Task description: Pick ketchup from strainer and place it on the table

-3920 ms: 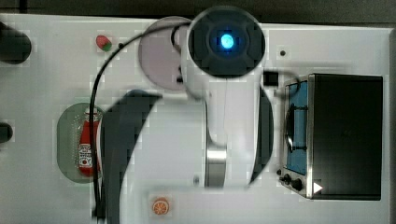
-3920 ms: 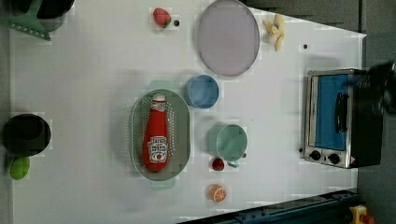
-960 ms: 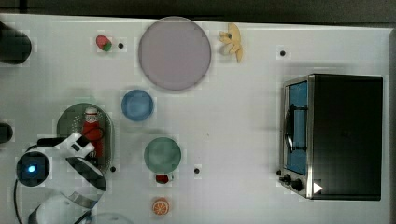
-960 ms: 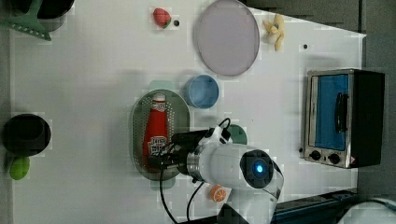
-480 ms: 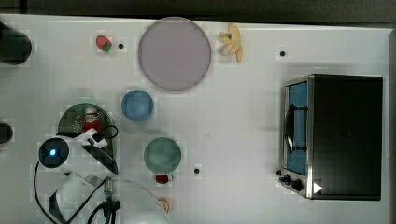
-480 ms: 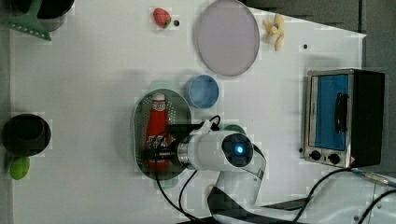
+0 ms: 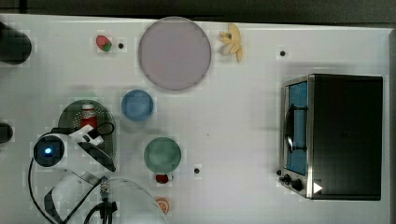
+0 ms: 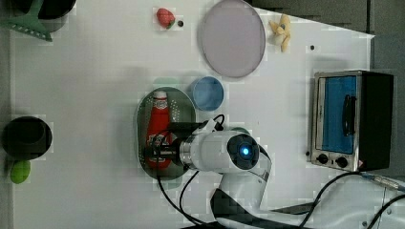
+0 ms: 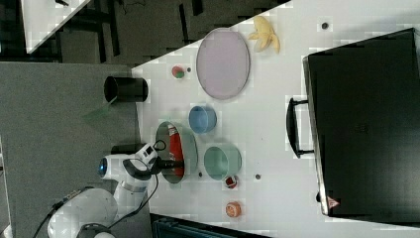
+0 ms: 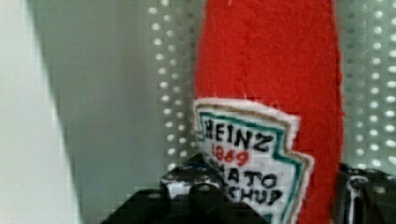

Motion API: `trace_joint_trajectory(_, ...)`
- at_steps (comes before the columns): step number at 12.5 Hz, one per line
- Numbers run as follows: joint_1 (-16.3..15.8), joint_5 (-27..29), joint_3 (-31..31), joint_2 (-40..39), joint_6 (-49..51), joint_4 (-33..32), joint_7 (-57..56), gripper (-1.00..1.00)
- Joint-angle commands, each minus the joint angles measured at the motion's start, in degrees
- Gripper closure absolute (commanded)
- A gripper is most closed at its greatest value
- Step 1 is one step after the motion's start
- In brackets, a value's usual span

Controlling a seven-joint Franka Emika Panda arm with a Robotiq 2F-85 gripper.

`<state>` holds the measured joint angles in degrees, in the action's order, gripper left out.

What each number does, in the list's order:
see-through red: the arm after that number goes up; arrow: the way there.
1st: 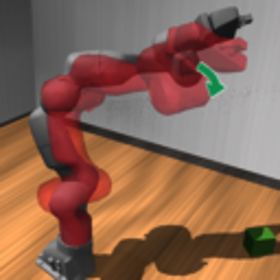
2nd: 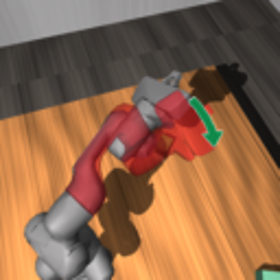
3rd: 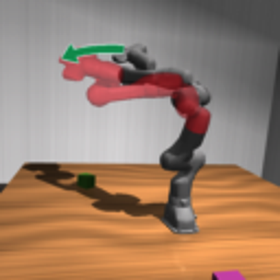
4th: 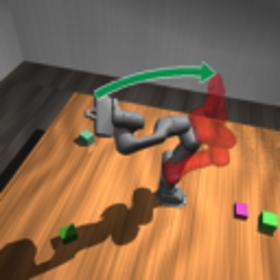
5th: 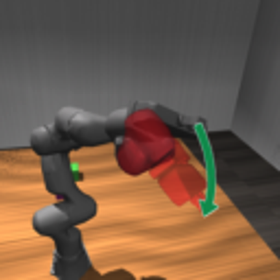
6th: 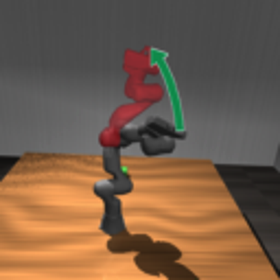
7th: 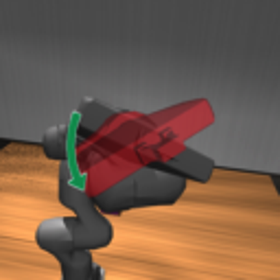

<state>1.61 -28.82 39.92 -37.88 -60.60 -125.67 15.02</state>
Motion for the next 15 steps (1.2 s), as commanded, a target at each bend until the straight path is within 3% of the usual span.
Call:
trace_joint_trajectory(1, -0.5, -0.5, 1.7, 6.6, 1.3, 0.4, 3.3, -0.19)
trace_joint_trajectory(3, 0.6, 2.5, 3.9, 11.9, 5.2, 0.4, 3.3, -0.19)
trace_joint_trajectory(9, 3.4, 23.4, 7.1, 24.8, 19.3, 5.8, 3.1, -0.19)
trace_joint_trajectory(15, 7.7, 23.8, 1.2, 26.5, 37.5, 18.5, -7.3, -0.19)
